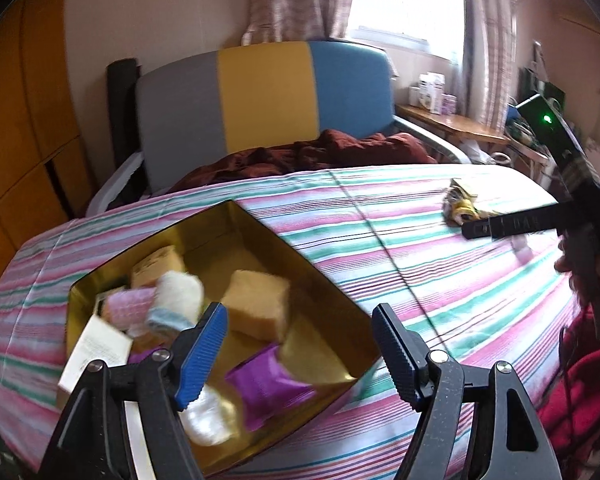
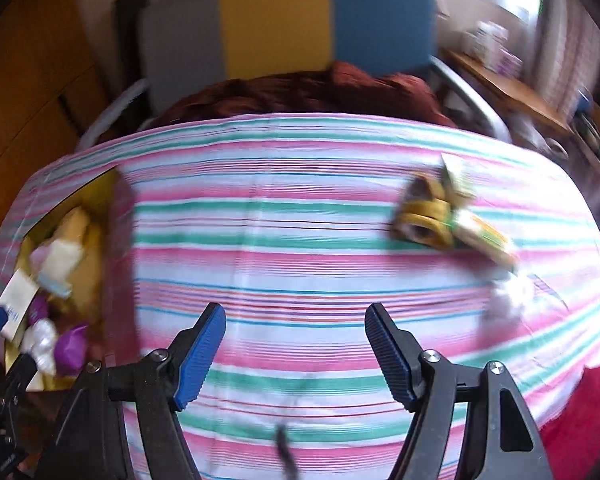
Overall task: Organize objects
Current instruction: 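Move both grippers back to the remaining items on the sheet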
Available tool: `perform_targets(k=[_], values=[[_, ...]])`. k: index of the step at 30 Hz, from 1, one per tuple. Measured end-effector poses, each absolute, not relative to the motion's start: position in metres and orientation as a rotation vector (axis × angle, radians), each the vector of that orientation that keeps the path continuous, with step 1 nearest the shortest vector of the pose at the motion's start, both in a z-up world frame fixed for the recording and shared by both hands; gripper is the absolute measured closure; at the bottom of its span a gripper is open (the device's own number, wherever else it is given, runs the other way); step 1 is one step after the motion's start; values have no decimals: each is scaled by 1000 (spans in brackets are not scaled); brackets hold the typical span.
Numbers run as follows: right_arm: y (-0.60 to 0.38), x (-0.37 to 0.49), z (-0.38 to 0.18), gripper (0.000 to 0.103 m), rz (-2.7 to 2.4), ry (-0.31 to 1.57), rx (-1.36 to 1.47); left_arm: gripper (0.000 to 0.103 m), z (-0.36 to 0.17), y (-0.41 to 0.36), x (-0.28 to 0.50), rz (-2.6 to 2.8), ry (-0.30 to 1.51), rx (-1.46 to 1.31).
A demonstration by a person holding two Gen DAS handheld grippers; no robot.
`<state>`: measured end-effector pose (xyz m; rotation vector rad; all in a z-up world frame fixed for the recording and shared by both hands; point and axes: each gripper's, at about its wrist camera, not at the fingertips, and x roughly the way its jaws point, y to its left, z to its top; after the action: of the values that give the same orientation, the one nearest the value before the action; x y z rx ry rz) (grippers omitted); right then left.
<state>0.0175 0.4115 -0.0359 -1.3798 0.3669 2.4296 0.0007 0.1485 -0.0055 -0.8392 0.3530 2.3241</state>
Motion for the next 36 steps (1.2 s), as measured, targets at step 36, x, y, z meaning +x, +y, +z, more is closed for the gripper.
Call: perform_targets(k=[36], values=[[624, 106, -89, 24, 1970, 1071, -1070, 27, -53, 329, -3, 1981, 472, -1000]])
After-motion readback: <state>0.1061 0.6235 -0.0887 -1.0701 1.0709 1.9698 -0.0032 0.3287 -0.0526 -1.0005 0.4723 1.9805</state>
